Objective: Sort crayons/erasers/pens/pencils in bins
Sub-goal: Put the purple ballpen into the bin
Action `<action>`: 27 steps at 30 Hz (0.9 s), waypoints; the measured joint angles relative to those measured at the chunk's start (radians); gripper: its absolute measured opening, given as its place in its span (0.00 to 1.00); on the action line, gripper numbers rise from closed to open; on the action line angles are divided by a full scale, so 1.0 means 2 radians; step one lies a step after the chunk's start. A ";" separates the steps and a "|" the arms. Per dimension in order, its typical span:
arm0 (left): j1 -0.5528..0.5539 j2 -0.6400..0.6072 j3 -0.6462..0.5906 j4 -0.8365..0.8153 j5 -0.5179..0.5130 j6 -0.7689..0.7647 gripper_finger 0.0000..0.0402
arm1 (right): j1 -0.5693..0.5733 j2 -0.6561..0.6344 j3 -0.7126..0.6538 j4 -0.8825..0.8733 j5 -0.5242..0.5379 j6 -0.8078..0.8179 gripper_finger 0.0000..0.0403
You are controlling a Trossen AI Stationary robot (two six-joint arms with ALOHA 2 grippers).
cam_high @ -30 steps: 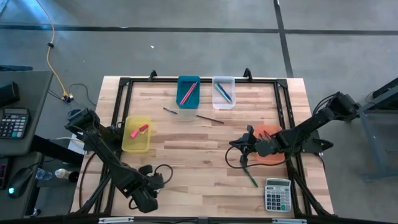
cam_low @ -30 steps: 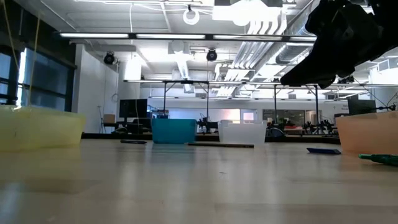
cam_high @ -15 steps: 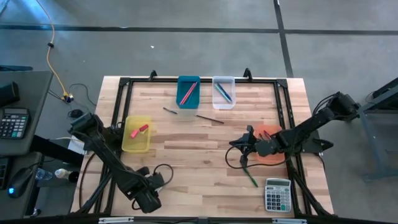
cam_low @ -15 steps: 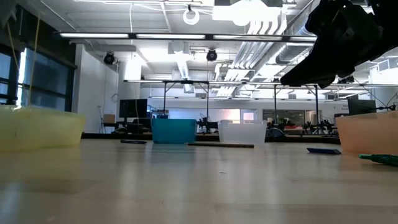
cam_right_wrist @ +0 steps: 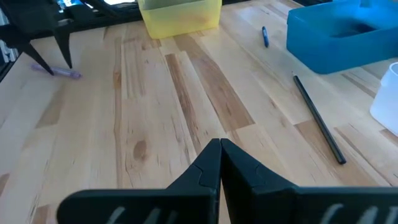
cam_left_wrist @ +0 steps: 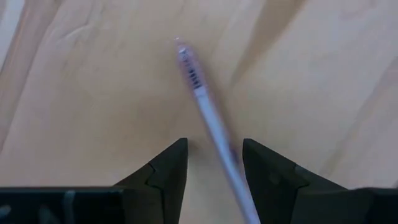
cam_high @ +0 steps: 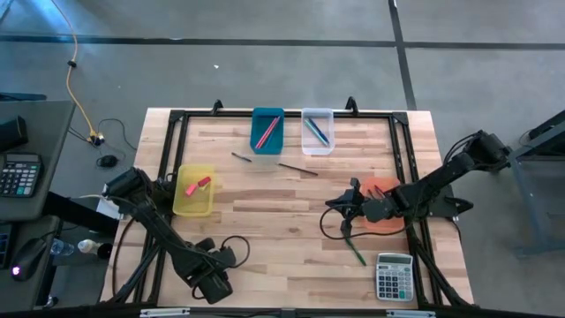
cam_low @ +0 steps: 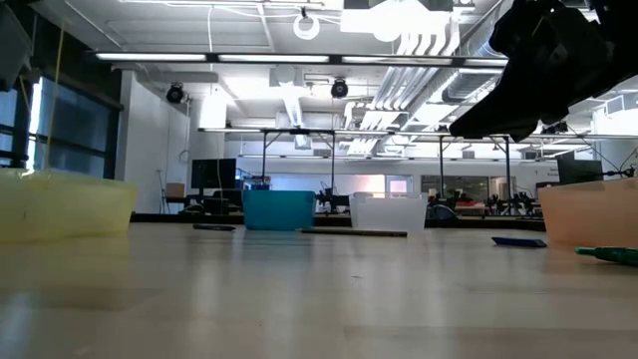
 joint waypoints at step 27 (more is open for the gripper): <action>0.000 -0.011 -0.003 -0.030 -0.052 0.136 0.03 | 0.000 0.000 0.000 0.021 -0.015 -0.015 0.00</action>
